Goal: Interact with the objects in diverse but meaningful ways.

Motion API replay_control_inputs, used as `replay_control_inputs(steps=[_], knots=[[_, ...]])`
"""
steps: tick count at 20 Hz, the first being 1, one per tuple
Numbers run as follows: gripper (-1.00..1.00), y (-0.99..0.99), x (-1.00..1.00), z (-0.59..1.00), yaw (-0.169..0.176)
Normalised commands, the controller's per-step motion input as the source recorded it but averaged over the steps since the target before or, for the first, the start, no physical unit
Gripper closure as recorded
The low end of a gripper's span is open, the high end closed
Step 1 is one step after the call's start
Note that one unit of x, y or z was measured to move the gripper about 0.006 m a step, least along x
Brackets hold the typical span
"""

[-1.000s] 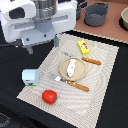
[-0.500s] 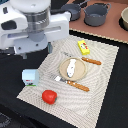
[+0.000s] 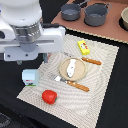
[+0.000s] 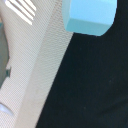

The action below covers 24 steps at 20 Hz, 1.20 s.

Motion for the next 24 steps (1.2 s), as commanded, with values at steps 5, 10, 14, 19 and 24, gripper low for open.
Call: replay_control_inputs(steps=[5, 10, 14, 19, 24], knots=[[-1.00, -0.05, -0.16, -0.27, -0.072], [-1.00, -0.14, -0.32, -0.36, -0.042], [-1.00, -0.14, -0.38, -0.36, -0.037], [-1.00, -0.15, -0.47, -0.39, -0.034], [-1.00, -0.01, -0.46, -0.31, -0.013]])
